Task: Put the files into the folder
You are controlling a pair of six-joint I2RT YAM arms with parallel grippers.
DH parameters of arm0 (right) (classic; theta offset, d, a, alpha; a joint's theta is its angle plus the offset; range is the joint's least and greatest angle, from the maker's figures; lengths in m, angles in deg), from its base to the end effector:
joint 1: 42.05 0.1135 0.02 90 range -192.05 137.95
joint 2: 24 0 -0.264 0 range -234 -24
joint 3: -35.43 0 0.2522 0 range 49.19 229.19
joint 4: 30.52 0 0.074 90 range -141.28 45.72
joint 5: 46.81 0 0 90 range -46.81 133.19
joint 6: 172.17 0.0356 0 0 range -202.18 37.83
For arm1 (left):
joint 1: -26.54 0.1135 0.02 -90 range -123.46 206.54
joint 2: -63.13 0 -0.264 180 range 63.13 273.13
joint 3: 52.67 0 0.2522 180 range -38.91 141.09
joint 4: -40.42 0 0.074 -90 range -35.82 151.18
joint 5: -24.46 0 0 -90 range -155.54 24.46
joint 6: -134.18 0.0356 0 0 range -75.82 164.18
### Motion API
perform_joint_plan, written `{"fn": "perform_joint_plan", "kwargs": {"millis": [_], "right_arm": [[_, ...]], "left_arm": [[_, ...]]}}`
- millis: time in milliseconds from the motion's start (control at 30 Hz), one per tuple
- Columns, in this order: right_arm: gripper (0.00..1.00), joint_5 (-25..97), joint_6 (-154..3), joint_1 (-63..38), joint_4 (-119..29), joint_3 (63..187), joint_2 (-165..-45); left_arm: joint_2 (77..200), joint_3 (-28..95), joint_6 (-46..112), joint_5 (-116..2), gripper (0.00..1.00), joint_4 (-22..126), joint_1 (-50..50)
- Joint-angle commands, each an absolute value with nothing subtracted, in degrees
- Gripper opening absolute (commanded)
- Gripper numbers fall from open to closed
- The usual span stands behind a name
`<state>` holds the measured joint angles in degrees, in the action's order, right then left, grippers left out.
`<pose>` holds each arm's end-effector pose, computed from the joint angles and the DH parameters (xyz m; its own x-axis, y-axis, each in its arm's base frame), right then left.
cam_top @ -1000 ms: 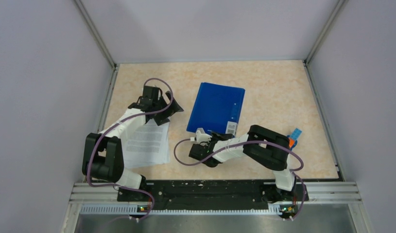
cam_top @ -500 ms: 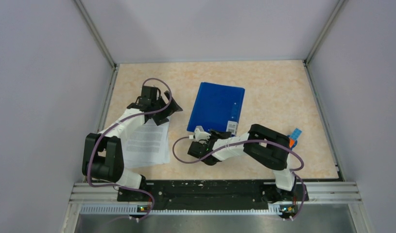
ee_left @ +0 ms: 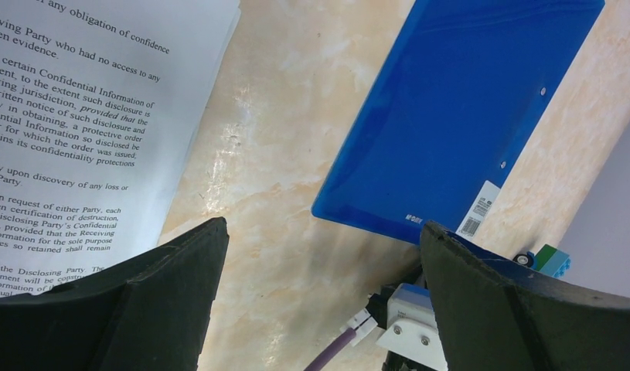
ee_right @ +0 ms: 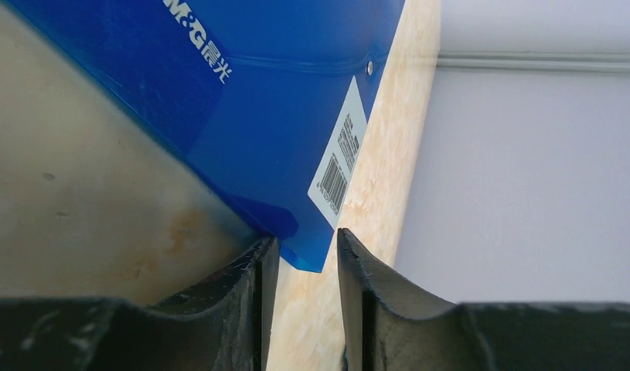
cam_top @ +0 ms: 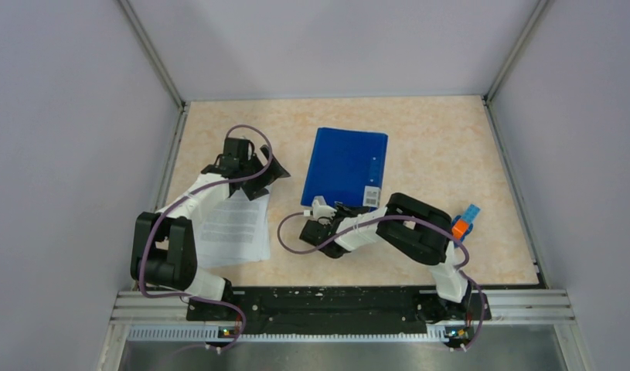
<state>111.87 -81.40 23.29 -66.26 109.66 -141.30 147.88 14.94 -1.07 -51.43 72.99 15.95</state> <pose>0.1729 0.2971 0.0906 -0.4127 -0.8872 -0.2063 -0.2495 0.3279 -0.9112 0.3002 -0.0650 0.2193 -0.7645 -0.5578 -0.3232 -0.2979 0.7503 -0.5902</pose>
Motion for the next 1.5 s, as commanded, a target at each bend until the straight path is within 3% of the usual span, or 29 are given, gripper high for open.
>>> {"fn": "perform_joint_plan", "kwargs": {"millis": [0,500,900,1467], "right_arm": [[0.32,110.91,-81.13,21.87,-61.31,111.51,-143.44],[0.00,116.49,-84.42,20.99,-56.49,111.99,-143.01],[0.00,113.64,-73.13,21.06,-59.13,109.12,-132.62],[0.00,110.38,-69.72,21.05,-58.96,105.46,-129.63]], "left_arm": [[145.48,14.00,-0.84,-50.87,0.98,70.42,16.26],[146.87,12.61,-2.55,-49.75,0.98,68.20,16.26],[148.29,14.15,-6.18,-44.25,0.98,65.16,16.25],[159.75,20.57,-13.01,-33.52,0.98,54.69,14.92]]}}
